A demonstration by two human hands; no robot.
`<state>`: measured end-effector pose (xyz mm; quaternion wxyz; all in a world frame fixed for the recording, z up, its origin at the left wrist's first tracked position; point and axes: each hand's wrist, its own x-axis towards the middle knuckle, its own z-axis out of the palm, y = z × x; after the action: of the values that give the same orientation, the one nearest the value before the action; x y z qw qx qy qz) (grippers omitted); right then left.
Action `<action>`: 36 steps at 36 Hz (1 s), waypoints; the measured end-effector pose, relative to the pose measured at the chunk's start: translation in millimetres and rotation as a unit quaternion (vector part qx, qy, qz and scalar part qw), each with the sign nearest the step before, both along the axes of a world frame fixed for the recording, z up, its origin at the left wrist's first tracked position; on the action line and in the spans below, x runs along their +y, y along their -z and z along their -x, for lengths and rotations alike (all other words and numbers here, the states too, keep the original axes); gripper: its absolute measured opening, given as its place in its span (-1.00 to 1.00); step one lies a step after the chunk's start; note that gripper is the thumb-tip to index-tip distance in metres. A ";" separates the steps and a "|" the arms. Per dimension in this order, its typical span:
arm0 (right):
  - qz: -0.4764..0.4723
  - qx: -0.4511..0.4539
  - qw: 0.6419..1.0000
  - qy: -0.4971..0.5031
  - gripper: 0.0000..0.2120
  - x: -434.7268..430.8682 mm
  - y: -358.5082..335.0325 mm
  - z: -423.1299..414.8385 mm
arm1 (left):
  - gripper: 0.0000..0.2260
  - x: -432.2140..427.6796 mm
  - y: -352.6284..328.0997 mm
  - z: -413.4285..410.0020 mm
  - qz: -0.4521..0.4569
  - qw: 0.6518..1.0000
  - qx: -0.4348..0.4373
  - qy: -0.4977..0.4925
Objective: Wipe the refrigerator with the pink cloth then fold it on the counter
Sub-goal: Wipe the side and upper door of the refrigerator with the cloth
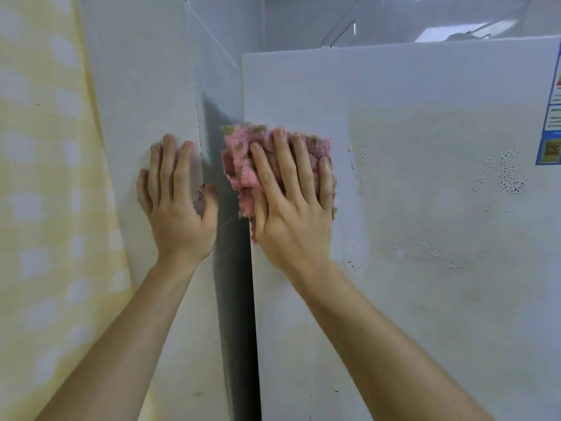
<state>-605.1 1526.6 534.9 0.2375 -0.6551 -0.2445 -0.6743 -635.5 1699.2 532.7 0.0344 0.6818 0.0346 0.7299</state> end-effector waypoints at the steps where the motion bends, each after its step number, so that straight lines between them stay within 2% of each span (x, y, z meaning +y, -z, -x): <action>1: -0.010 -0.004 1.000 0.001 -0.54 0.4 -15.4 -0.2 | -0.46 0.2 -0.3 0.2 -0.002 1.000 0.000 -0.003; 4: -0.034 0.001 0.999 0.011 -0.53 3.1 -48.1 -0.4 | -0.48 -0.2 0.1 0.6 0.001 1.000 0.001 -0.008; 7: -0.039 0.004 0.999 0.012 -0.52 4.3 -49.0 -0.4 | -0.48 -1.6 0.2 -0.5 0.003 1.000 -0.008 -0.007; 11: -0.012 0.025 1.000 0.012 -0.51 -0.2 -2.5 2.5 | -0.48 -1.6 0.3 -1.5 -0.003 1.000 -0.014 -0.008; 14: 0.051 0.026 0.998 0.022 -0.47 -13.7 45.4 2.1 | -0.50 -1.0 0.1 -0.7 -0.005 1.000 -0.010 -0.002; 17: 0.073 0.027 0.997 0.017 -0.51 -22.5 57.2 2.1 | -0.50 -2.4 -0.7 1.1 -0.005 1.000 -0.007 -0.001; 21: 0.053 0.002 0.999 0.007 -0.53 -19.2 18.0 -0.3 | -0.49 -5.7 -2.3 1.1 0.004 1.000 -0.012 0.001; 26: 0.006 -0.019 1.000 0.021 -0.52 -20.4 -75.0 -12.0 | -0.49 -5.2 -1.3 2.2 0.001 1.000 -0.012 -0.005; 29: -0.010 -0.006 1.000 0.023 -0.50 -17.3 -91.9 -10.7 | -0.49 -6.0 -2.3 2.6 0.002 1.000 -0.014 -0.005; 32: -0.013 0.001 1.000 0.010 -0.50 -17.6 -58.2 -6.9 | -0.49 -10.1 -3.1 1.6 0.010 1.000 -0.022 -0.002; 36: 0.057 0.024 0.998 0.020 -0.48 -28.2 28.3 -3.8 | -0.49 -15.9 -3.8 0.8 0.027 0.999 -0.026 0.009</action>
<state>-601.3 1498.5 506.6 0.1919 -0.6882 -0.2637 -0.6481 -636.3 1683.3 536.6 0.0600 0.6619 0.0473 0.7457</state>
